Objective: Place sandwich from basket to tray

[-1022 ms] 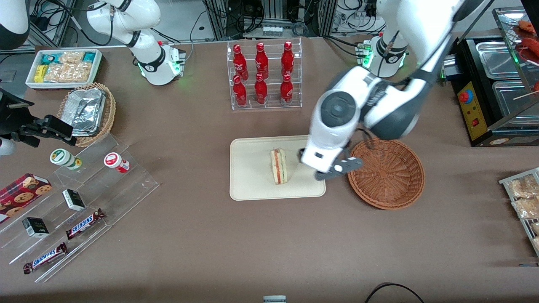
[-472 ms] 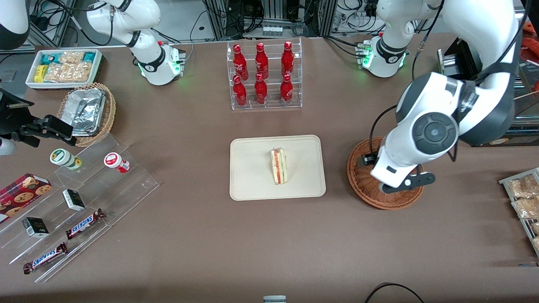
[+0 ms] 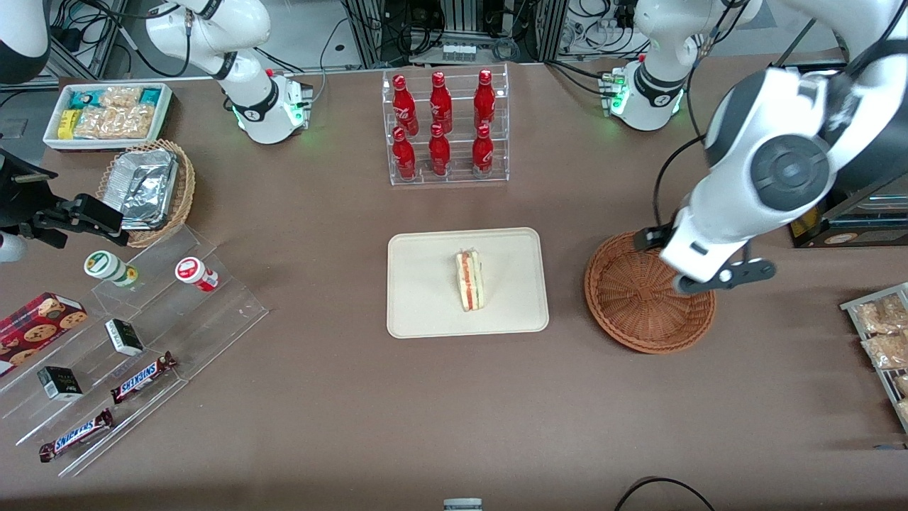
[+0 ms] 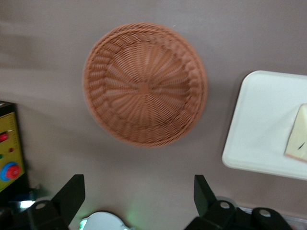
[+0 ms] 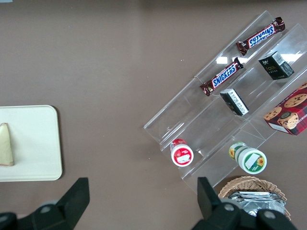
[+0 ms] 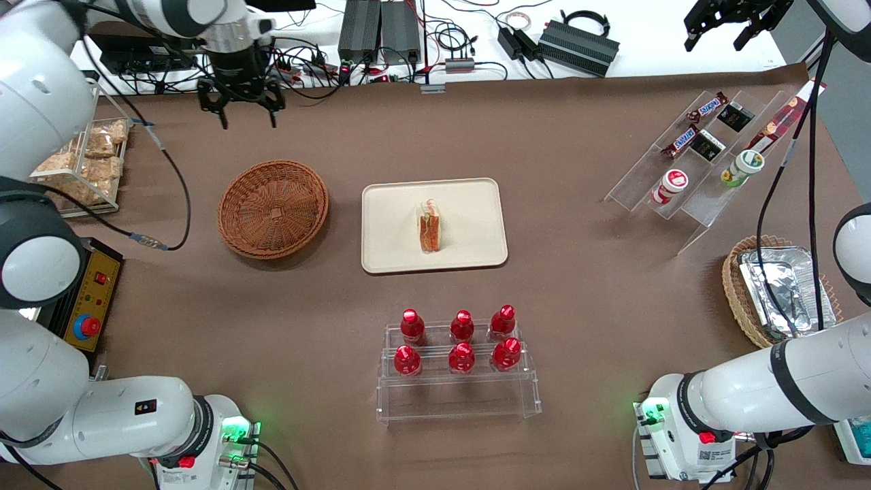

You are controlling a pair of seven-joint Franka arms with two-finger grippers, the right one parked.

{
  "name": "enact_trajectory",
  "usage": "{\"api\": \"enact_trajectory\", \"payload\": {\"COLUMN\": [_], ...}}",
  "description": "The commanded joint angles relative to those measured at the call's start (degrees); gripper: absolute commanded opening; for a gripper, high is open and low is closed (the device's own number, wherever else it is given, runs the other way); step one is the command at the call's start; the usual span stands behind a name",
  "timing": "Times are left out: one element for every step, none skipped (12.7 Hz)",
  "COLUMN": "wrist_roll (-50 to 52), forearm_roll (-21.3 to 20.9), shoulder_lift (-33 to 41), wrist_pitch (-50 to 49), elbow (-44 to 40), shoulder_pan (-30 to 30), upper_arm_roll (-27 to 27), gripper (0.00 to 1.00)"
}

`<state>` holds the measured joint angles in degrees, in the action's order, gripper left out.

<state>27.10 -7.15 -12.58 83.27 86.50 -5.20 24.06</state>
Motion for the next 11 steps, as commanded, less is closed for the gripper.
{"api": "enact_trajectory", "payload": {"wrist_roll": [-8.79, -12.04, -15.72, -19.5, -22.76, -24.27, -25.07, -25.77, -26.04, -26.13, -26.13], "forearm_roll": [2.58, 2.85, 2.94, 2.94, 2.94, 3.02, 3.11, 4.5, 6.17, 8.19, 8.82], "shoulder_lift": [6.76, 7.91, 9.22, 10.37, 11.16, 12.04, 12.83, 13.27, 13.37, 13.54, 13.54], "wrist_pitch": [-3.72, -4.78, -6.09, -7.67, -9.25, -10.14, -10.24, -10.24, -10.15, -9.89, -9.89], "elbow": [2.89, 2.8, 2.71, 2.54, 2.19, 1.84, 1.83, 1.57, 1.48, 1.05, 0.43], "shoulder_pan": [2.65, 2.74, 3.27, 4.05, 4.24, 4.24, 4.24, 4.24, 4.24, 4.24, 4.24], "upper_arm_roll": [-7.78, -9.8, -12.08, -14.89, -16.66, -18.24, -19.91, -21.15, -22.9, -24.48, -25.11], "gripper": [1.0, 1.0, 1.0, 1.0, 1.0, 1.0, 1.0, 1.0, 1.0, 1.0, 1.0]}}
